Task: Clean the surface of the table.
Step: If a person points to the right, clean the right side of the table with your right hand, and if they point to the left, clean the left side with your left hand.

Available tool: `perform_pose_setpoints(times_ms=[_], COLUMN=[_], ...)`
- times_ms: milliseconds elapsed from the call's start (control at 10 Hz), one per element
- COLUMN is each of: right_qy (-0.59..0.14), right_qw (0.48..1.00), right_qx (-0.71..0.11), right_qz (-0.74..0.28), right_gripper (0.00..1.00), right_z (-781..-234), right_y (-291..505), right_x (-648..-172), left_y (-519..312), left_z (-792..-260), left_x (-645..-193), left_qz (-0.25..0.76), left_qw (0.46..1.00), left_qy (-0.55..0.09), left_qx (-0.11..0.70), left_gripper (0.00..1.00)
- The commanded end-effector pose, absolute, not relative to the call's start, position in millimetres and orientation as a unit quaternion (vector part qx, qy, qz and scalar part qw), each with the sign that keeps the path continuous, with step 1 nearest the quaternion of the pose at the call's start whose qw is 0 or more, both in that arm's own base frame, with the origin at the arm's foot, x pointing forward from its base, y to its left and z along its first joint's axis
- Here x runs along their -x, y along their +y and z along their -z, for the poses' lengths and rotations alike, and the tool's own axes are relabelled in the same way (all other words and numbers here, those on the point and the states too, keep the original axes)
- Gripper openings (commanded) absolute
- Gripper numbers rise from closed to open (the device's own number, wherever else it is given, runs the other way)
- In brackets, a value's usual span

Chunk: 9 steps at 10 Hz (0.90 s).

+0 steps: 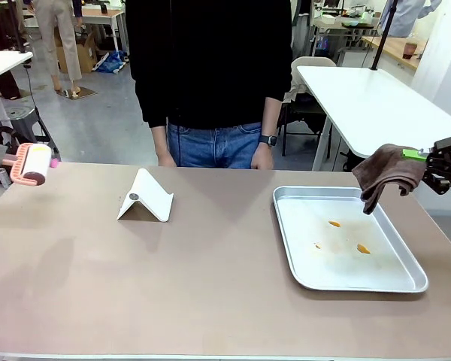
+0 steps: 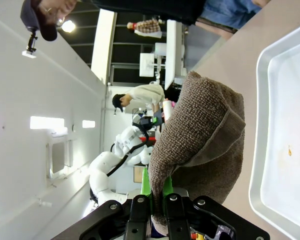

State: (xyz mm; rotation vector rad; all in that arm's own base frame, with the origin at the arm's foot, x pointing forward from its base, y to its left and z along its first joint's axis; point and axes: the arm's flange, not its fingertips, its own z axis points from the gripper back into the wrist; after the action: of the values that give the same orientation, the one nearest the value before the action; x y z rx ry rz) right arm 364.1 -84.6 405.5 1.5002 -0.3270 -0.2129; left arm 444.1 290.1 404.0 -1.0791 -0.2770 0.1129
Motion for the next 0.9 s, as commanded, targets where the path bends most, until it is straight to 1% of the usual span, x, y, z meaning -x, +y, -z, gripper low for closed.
perform_pose_setpoints(times_ms=[0, 300, 500, 600, 800], right_qy=[-0.144, -0.144, -0.144, -0.144, -0.144], right_qw=[0.713, 0.713, 0.713, 0.713, 0.713], right_qx=[-0.680, -0.680, -0.680, -0.680, -0.680], right_qz=[0.093, 0.093, 0.093, 0.093, 0.093], right_gripper=[0.09, 0.09, 0.09, 0.09, 0.09], right_z=[-408, -408, -408, -408, -408], right_y=[-85, -85, -85, -85, -85], right_x=[-362, -362, -362, -362, -362], left_y=[297, 317, 321, 324, 324], left_z=[-395, -389, -385, -384, -384], left_x=[-417, -379, -375, -383, -383], left_qz=[-0.047, -0.051, -0.055, -0.067, -0.067], left_qw=[0.838, 0.827, 0.821, 0.828, 0.828], left_qy=[-0.137, -0.149, -0.140, -0.145, -0.145], left_qx=[0.526, 0.540, 0.551, 0.538, 0.538], left_gripper=[0.23, 0.23, 0.23, 0.23, 0.23])
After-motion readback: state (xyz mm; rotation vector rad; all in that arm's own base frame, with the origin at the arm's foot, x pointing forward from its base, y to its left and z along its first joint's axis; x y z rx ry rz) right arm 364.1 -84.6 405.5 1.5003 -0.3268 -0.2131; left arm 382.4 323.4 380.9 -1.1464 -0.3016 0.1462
